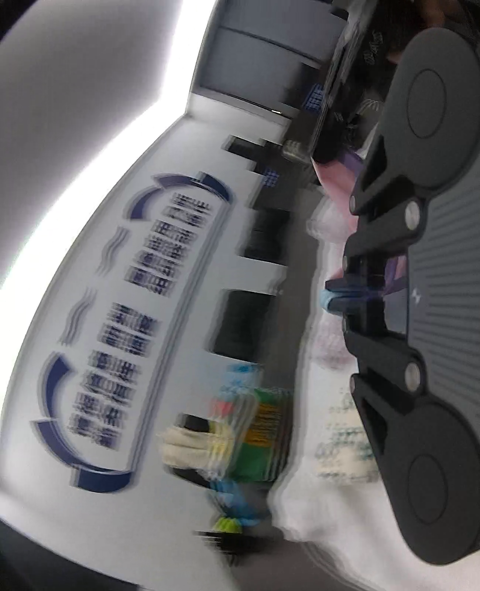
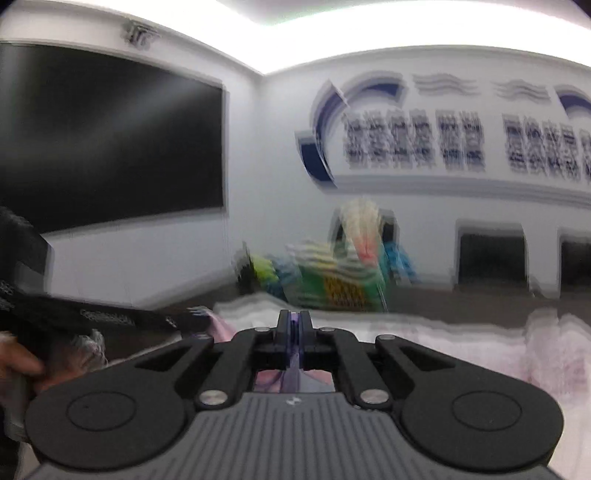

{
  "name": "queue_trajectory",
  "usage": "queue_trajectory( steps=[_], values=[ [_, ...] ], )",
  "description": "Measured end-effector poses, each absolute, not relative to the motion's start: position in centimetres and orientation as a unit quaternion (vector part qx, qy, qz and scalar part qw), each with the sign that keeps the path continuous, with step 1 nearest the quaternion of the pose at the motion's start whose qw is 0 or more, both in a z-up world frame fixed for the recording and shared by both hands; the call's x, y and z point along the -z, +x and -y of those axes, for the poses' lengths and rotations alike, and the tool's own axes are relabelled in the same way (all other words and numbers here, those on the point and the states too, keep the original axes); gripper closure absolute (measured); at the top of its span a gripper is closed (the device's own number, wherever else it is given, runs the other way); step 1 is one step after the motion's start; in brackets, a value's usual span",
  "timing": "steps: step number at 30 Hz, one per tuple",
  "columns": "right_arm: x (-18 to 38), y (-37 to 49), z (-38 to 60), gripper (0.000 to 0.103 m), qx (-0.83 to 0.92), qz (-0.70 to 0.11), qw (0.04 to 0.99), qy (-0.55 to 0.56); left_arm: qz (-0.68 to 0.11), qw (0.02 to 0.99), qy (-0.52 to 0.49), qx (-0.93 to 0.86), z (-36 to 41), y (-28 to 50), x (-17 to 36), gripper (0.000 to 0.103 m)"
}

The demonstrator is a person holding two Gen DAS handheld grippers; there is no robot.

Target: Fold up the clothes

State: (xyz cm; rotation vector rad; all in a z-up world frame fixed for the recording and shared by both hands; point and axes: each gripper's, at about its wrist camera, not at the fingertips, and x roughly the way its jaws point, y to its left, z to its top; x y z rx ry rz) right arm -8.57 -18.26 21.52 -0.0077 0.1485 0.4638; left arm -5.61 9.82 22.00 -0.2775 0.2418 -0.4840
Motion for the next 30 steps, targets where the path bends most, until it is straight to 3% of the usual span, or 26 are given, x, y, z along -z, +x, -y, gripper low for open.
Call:
queue_trajectory(
  steps=[4,7,14,17,21,22,23,25,27,30],
  values=[
    [-30.8,-11.9,16.2,0.100,-0.262,0.025,0.965,-0.011,-0.043,0.964,-0.137,0.224,-13.3,-8.2,-30.1,0.102],
    [-35.1,-12.9,14.9,0.100,-0.264,0.050,0.963,-0.002,-0.008,0.969,-0.132,0.208,-15.4,-9.9,-34.4,0.102],
    [-37.8,-13.9,16.0,0.100,-0.280,0.067,0.956,0.048,0.040,0.981,-0.076,0.173,-13.7,-12.0,-40.2,0.102],
    [-37.2,-13.9,17.6,0.100,-0.271,0.065,0.958,0.063,0.023,0.982,-0.055,0.179,-10.4,-9.3,-41.1,0.102],
    [-33.3,-11.1,23.1,0.100,-0.210,0.011,0.970,0.125,-0.036,0.972,-0.032,0.230,-3.1,-2.7,-38.1,0.099],
    [-31.7,-10.2,25.0,0.100,-0.186,-0.008,0.972,0.142,-0.048,0.969,-0.032,0.239,-0.7,-0.8,-36.3,0.092],
    [-30.0,-9.3,26.8,0.100,-0.161,-0.027,0.974,0.159,-0.064,0.966,-0.025,0.248,1.8,0.9,-33.9,0.069],
    [-25.2,-7.2,31.4,0.100,-0.084,-0.075,0.974,0.196,-0.129,0.955,0.017,0.265,6.6,3.8,-28.5,0.045],
    [-19.5,-5.0,36.2,0.098,0.021,-0.144,0.966,0.214,-0.189,0.936,0.041,0.294,9.0,4.7,-23.2,0.055],
    [-12.1,-3.9,41.7,0.095,0.143,-0.237,0.942,0.191,-0.235,0.909,0.040,0.341,7.3,2.9,-17.1,0.054]
  ],
)
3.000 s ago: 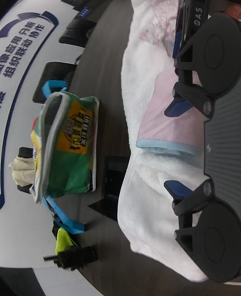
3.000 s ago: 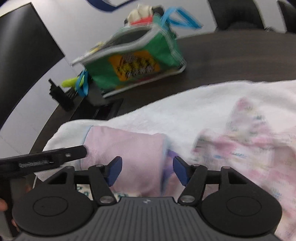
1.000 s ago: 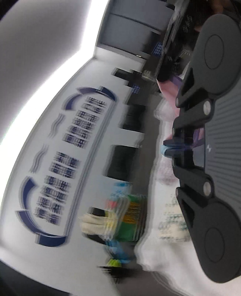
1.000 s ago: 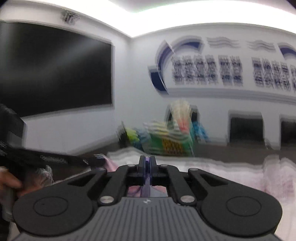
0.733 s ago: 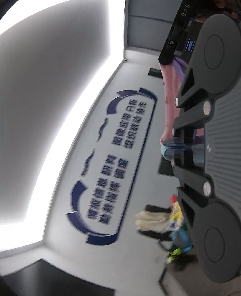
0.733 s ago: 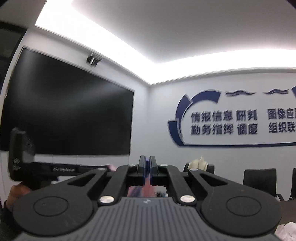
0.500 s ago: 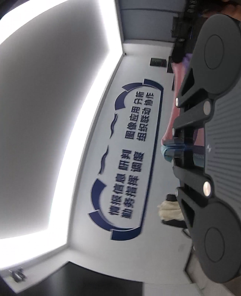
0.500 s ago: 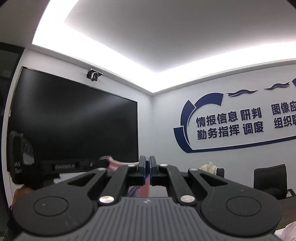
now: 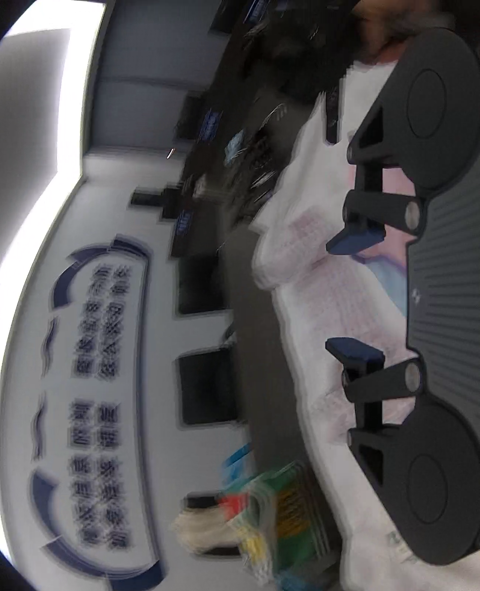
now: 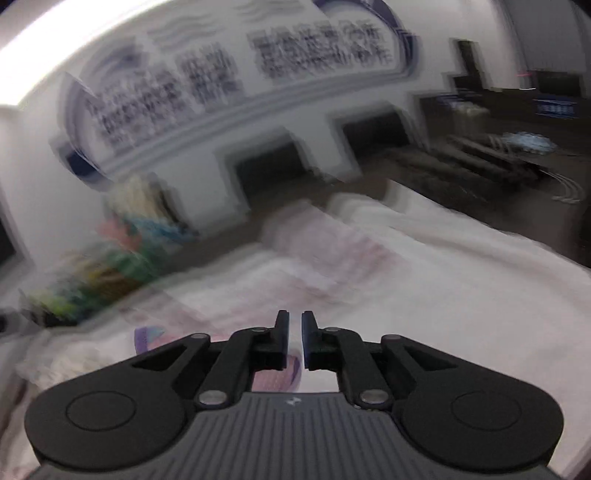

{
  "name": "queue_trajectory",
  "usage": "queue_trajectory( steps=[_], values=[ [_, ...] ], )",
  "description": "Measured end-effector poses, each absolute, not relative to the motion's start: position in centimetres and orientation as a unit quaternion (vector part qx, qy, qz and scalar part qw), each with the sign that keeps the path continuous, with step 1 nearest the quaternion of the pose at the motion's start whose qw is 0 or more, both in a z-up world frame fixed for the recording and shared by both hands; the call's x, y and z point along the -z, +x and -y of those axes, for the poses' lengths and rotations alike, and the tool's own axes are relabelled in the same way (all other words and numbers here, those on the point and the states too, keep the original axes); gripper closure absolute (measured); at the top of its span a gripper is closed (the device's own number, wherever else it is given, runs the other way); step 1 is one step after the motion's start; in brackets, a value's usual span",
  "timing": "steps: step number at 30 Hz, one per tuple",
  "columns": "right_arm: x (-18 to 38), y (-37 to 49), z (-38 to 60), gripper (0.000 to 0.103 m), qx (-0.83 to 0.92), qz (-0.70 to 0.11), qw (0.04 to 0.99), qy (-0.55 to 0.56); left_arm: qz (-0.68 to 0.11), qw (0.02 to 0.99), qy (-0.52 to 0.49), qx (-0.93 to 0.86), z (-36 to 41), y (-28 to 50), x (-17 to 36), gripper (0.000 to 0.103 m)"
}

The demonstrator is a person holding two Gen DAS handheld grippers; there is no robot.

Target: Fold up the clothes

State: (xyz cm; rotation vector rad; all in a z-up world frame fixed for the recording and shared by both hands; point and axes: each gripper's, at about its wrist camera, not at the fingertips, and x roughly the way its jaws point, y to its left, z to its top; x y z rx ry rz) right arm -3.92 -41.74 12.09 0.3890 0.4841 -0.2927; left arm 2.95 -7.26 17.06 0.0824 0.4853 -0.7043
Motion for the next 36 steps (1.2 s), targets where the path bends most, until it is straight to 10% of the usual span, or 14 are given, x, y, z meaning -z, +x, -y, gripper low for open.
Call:
queue_trajectory(
  steps=[2,5,20,23,26,36],
  values=[
    [-8.6,-5.1,43.8,0.091,0.166,-0.267,0.935,0.165,-0.250,0.904,0.043,0.346,4.2,0.4,-13.8,0.043],
    [-6.2,-7.5,43.7,0.053,0.111,-0.271,0.947,0.133,-0.267,0.898,0.051,0.346,-0.9,-3.6,-9.4,0.033],
    [-6.2,-7.4,16.2,0.052,-0.346,-0.292,0.892,0.003,-0.310,0.940,-0.032,0.138,-15.9,-6.9,-4.0,0.033],
    [-4.7,-9.2,9.9,0.054,-0.378,-0.288,0.876,-0.080,-0.322,0.937,-0.071,0.116,-17.1,-5.8,-3.7,0.034],
    [-3.0,-8.3,7.0,0.102,-0.335,-0.316,0.879,-0.123,-0.319,0.934,-0.105,0.127,-17.4,-5.8,-3.5,0.034],
    [-5.0,-3.1,25.6,0.096,0.075,-0.309,0.948,0.010,-0.303,0.936,-0.079,0.163,-16.8,-5.4,-4.6,0.033]
  ],
)
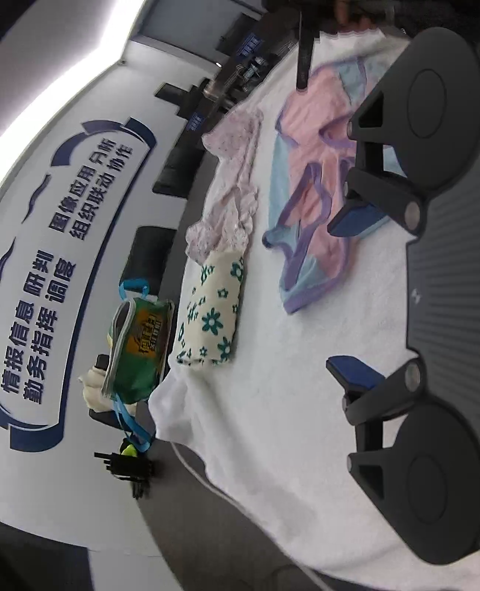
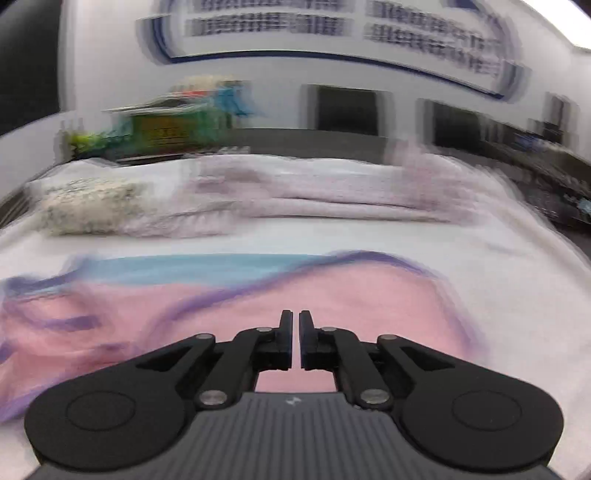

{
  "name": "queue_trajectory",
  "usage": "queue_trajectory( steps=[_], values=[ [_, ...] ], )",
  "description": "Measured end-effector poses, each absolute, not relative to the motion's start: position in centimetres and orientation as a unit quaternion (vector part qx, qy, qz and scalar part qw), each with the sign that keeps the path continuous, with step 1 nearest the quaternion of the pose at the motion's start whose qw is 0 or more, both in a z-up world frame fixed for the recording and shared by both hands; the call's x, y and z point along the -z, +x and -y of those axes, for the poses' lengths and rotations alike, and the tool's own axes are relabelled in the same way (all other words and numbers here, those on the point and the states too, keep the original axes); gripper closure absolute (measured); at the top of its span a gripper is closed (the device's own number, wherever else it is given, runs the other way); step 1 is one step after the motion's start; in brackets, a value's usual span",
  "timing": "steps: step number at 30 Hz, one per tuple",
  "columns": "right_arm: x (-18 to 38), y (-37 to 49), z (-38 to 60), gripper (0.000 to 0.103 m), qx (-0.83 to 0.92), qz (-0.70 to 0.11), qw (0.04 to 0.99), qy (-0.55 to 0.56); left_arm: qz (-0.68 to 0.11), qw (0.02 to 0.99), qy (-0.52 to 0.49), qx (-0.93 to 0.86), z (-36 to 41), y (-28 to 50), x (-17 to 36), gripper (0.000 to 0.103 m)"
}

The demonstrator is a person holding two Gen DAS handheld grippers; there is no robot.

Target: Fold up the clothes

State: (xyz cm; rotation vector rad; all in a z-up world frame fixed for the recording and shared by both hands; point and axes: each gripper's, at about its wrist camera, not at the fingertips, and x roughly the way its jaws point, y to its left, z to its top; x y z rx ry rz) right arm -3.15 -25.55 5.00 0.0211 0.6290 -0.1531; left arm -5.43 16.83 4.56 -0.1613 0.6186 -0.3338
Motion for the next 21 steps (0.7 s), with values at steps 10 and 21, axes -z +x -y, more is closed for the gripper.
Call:
queue_trajectory(
  steps=[10,21],
  values=[
    [-3.2,-8.9,11.6,0.053,-0.222,-0.326,0.919,-0.004,-0.278,0.932,0.133,0.192,-10.5,-1.2,-3.5,0.033],
    [-4.1,-4.9,17.8,0.097,-0.115,-0.291,0.948,0.065,-0.266,0.935,0.125,0.197,-11.7,-1.4,-4.6,0.034]
  ],
)
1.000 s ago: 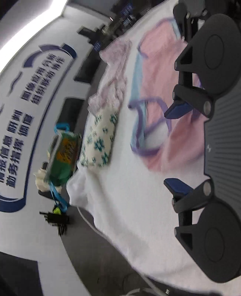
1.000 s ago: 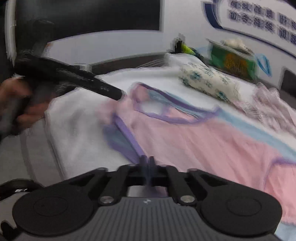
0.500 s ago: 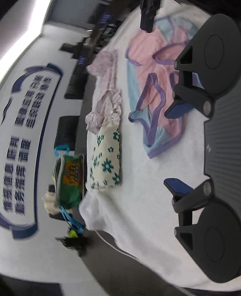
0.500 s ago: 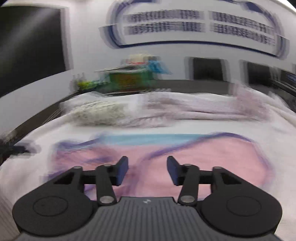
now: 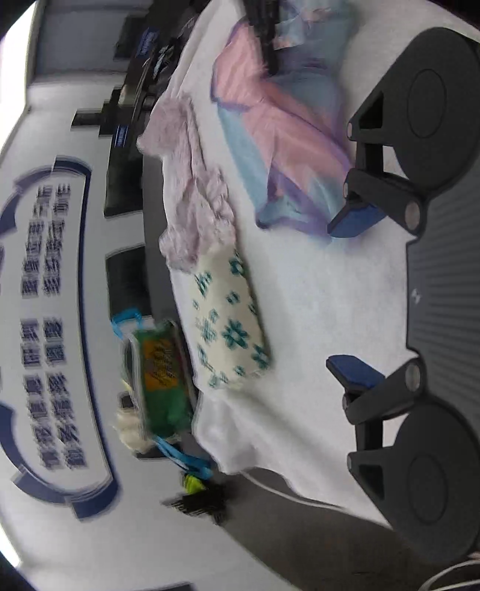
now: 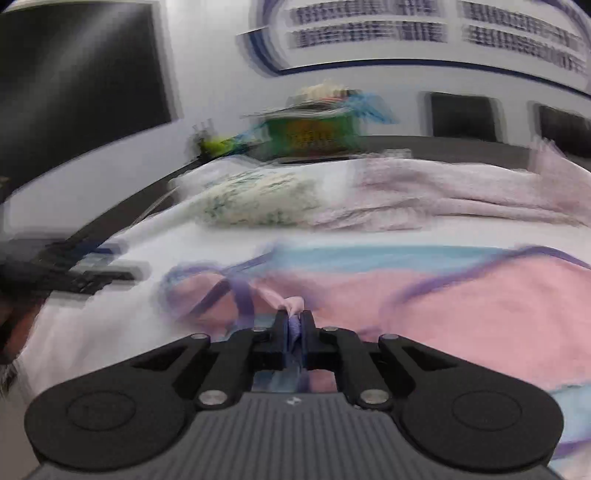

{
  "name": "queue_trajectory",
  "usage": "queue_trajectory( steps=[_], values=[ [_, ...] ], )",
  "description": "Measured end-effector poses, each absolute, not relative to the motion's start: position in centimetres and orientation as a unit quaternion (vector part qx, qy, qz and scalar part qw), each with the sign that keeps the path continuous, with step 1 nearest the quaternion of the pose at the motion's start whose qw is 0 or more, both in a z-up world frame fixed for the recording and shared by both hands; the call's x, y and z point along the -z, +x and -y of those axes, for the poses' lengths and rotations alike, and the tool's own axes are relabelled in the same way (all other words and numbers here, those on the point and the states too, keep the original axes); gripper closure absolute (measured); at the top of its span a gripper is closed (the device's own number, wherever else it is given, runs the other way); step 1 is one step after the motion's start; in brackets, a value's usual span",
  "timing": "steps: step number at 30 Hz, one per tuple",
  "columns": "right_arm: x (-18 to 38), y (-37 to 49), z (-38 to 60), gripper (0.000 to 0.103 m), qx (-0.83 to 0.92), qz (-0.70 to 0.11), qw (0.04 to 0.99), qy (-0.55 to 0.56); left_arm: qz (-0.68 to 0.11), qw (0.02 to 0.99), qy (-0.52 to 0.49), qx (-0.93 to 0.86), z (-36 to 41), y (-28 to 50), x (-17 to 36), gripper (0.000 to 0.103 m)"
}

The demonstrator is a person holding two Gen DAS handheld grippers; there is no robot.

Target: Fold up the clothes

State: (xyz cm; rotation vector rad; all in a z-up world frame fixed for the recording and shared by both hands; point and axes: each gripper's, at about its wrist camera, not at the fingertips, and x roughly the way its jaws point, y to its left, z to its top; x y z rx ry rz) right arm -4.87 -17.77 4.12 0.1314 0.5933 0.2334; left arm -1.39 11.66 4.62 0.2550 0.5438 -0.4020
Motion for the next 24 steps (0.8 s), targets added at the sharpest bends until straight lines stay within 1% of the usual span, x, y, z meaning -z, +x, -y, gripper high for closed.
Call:
queue_trajectory(
  steps=[2,3,4,8,11,15,16,17,18,19,20,22,24],
  values=[
    [-4.1,-4.1,20.7,0.096,-0.060,-0.301,0.949,0.070,-0.254,0.927,0.152,0.232,-9.7,-1.4,-4.6,0.034],
    [-4.0,-3.7,22.1,0.093,-0.032,-0.305,0.949,0.072,-0.250,0.921,0.164,0.250,-8.5,-1.5,-4.6,0.034],
    [-4.1,-4.1,22.7,0.092,-0.028,-0.297,0.951,0.081,-0.248,0.914,0.177,0.267,-7.3,-1.5,-4.5,0.034],
    [-4.7,-6.7,23.0,0.073,-0.053,-0.266,0.959,0.082,-0.204,0.892,0.219,0.340,-2.9,-3.3,-4.7,0.034],
    [-4.7,-7.5,22.1,0.072,-0.055,-0.263,0.961,0.058,-0.175,0.883,0.261,0.349,-0.2,-4.5,-4.2,0.034],
    [-4.2,-6.1,21.5,0.070,-0.071,-0.278,0.955,0.072,-0.172,0.864,0.326,0.343,2.6,-4.8,-1.8,0.035],
    [-4.1,-5.6,21.4,0.070,-0.064,-0.283,0.954,0.071,-0.178,0.863,0.334,0.336,3.0,-4.5,-1.3,0.039],
    [-3.6,-4.9,21.3,0.070,-0.066,-0.286,0.953,0.073,-0.183,0.861,0.341,0.329,3.4,-4.2,-0.9,0.049],
    [-3.0,-4.0,21.0,0.076,-0.073,-0.293,0.950,0.073,-0.200,0.862,0.336,0.322,3.3,-3.6,-0.7,0.058],
    [-2.3,-3.2,20.7,0.082,-0.080,-0.301,0.948,0.073,-0.222,0.864,0.323,0.315,3.0,-2.7,-0.6,0.084],
    [-1.9,-2.7,20.4,0.096,-0.086,-0.307,0.946,0.066,-0.246,0.870,0.299,0.306,2.4,-1.8,-0.8,0.096],
    [-2.2,-2.6,19.8,0.098,-0.089,-0.304,0.948,0.041,-0.265,0.890,0.228,0.294,0.3,-0.7,-1.8,0.097],
    [-3.8,-3.9,20.1,0.098,-0.115,-0.288,0.950,0.035,-0.272,0.903,0.141,0.301,-2.3,-0.3,-3.5,0.097]
  ],
)
